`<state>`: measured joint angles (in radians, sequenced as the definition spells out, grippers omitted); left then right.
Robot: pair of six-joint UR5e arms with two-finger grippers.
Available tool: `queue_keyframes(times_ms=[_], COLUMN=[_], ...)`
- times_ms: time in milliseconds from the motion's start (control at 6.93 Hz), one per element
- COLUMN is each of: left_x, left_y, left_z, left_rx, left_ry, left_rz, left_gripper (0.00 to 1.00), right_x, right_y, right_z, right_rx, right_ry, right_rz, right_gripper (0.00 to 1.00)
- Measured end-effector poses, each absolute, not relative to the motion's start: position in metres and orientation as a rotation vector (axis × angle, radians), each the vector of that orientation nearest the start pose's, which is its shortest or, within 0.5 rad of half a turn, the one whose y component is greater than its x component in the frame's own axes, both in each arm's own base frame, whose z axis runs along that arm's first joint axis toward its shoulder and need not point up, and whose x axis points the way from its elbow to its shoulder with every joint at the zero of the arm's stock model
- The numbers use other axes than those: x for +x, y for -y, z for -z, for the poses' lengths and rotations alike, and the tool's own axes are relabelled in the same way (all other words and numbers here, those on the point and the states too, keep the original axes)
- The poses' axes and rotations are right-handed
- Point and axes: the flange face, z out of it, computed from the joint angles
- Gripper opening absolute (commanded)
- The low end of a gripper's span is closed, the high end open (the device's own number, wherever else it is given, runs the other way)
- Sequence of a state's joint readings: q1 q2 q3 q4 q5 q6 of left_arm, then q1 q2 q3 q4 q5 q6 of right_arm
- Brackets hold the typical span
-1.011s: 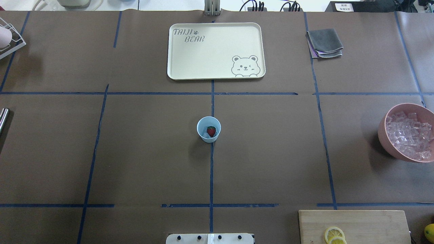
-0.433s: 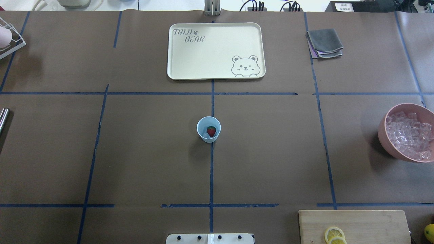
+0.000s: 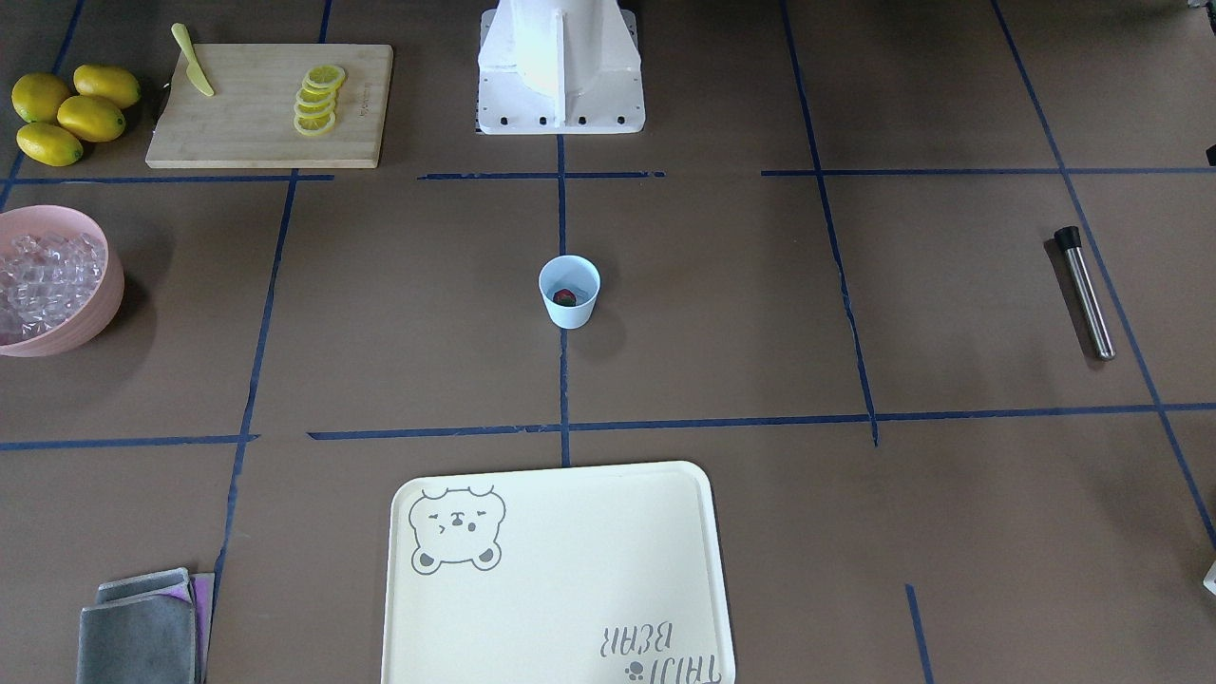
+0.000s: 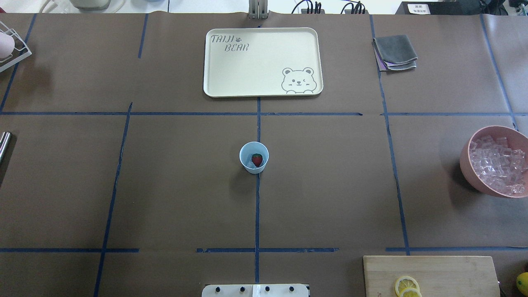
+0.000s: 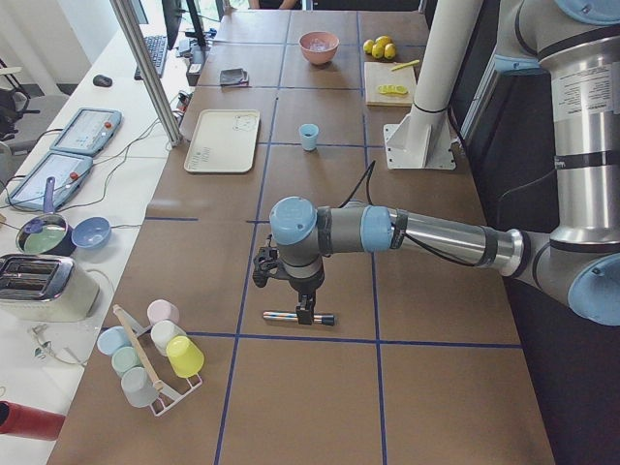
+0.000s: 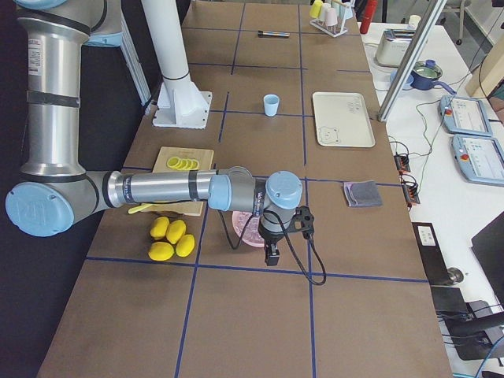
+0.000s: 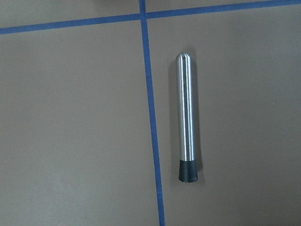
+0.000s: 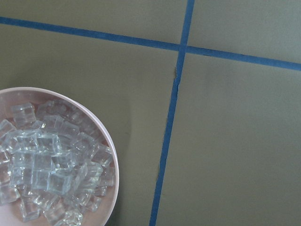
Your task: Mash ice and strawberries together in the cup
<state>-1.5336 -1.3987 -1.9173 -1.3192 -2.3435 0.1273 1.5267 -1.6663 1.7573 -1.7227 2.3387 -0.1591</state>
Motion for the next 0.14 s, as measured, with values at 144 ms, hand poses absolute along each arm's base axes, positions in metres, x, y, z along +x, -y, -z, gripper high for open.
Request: queue_keyframes(times_ms=[144], left_x=[-0.0483], left_y=[0.4124], left_z=[-0.5935], left_rx=[-0.038], left_ry=[-0.776], left_rz=[-0.128], left_gripper=[1.0], right_x=[0.0445], right_y=[0.4477], right_z=[-0.626], right_rx=[-0.01], right_ry=[0.77], right_rz=[0.173], right_gripper=[1.0])
